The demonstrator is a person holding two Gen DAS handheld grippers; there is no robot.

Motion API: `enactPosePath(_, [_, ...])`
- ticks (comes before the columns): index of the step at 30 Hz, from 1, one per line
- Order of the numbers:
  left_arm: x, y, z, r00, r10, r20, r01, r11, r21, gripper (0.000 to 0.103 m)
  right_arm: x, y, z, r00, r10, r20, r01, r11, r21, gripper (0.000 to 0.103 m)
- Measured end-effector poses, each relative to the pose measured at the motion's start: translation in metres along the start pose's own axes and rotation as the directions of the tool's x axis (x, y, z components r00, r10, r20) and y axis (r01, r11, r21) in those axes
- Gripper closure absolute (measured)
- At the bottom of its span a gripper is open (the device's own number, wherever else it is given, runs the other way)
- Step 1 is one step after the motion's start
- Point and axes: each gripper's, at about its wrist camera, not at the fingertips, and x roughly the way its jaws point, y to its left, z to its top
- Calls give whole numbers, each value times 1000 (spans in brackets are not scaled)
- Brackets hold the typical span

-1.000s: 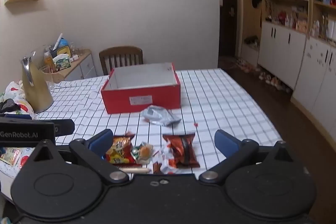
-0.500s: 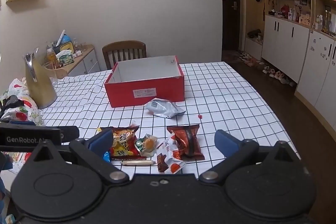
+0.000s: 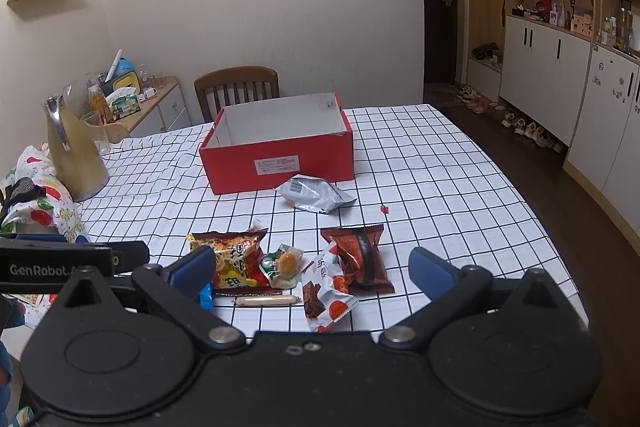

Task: Organize snacks

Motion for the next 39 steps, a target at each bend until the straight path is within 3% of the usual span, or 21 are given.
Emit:
enactPosePath(20, [-2,-4,2,1000,25,13,-26,1000,5,0,1,0,3,1000,6,19,-6,1000,-23,0])
enactPosePath(39, [-6,-11,2,999,5,46,-6,1000,6,0,-7,-7,4,999,-10,50,11,1000,-15,0])
